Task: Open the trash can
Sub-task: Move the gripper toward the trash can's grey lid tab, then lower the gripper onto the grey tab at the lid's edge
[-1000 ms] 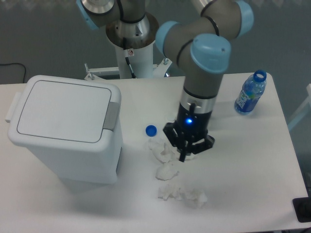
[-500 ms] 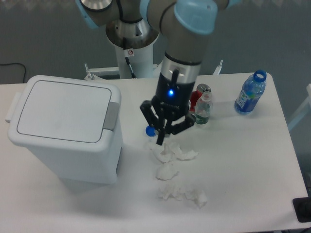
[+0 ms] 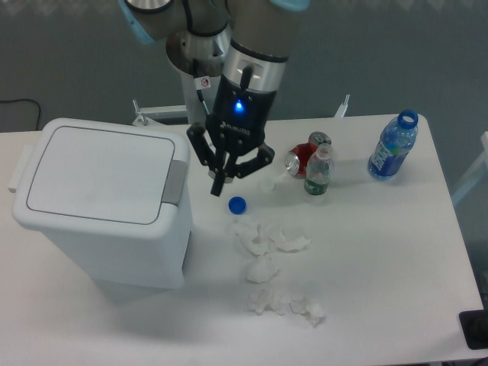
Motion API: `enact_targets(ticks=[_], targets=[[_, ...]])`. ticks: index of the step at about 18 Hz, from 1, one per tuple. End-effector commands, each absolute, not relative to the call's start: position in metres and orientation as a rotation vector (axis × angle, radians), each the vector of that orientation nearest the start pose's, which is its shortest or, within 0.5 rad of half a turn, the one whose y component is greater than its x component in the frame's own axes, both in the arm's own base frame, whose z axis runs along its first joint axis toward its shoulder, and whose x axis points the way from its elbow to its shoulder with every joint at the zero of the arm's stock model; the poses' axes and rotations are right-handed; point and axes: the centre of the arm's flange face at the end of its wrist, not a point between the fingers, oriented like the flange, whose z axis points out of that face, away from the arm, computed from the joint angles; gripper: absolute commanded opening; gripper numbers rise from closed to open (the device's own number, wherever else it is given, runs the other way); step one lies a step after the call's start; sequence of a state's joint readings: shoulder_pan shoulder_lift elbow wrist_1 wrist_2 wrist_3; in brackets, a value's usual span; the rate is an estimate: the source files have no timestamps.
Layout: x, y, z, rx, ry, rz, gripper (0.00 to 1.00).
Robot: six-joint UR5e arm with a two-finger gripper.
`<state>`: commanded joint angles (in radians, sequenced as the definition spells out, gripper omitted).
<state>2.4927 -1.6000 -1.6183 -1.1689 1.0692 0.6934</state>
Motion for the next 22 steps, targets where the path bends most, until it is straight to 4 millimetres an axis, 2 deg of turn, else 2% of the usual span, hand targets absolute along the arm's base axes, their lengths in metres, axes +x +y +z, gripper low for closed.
enact_targets(ticks=[8,22], targets=[[-0.305,0.470,0.511,-2.528,-0.228,-0.179,0.00],[-0.292,0.484,0.503,-2.539,-0.224,-0.221,0.00]])
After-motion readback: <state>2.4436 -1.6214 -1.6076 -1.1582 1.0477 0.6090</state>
